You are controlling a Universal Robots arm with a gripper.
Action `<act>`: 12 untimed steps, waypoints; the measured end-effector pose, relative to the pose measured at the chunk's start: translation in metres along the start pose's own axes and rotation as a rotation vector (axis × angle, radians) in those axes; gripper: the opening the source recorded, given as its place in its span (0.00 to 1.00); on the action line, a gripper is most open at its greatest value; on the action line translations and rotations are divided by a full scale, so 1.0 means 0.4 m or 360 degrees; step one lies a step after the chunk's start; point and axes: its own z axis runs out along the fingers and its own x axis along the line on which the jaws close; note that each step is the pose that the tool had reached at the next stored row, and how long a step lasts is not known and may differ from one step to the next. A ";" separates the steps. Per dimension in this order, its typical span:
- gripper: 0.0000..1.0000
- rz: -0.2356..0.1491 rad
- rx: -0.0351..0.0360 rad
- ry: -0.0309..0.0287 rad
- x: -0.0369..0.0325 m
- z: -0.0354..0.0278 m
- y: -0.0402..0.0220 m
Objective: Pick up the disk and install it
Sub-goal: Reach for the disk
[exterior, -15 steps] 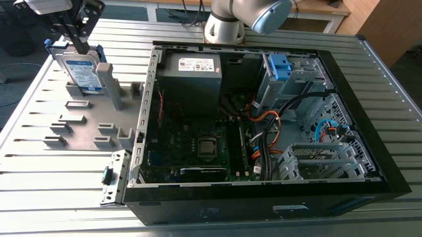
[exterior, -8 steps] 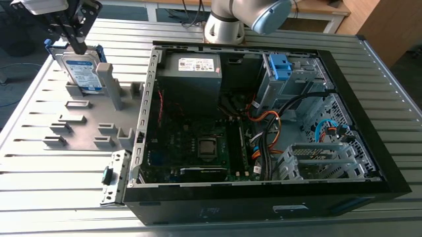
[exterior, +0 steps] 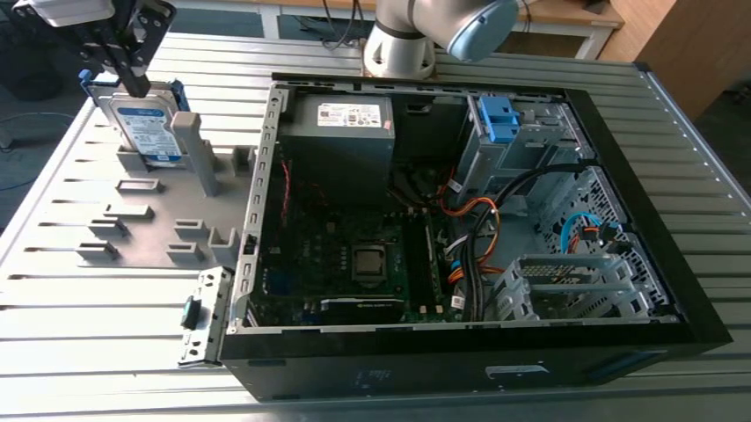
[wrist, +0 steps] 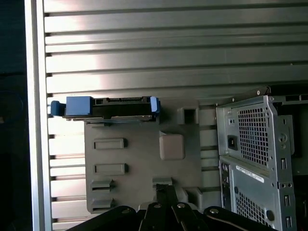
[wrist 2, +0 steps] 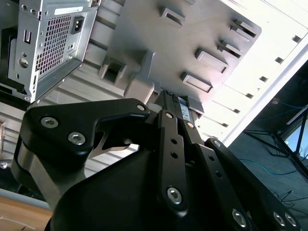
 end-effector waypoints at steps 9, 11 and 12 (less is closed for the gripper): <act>0.11 0.0000 0.0000 0.00000 0.014 0.002 -0.001; 0.11 0.0000 0.0000 0.00001 0.018 0.002 -0.001; 0.11 0.0000 0.0000 0.00000 0.019 0.003 -0.001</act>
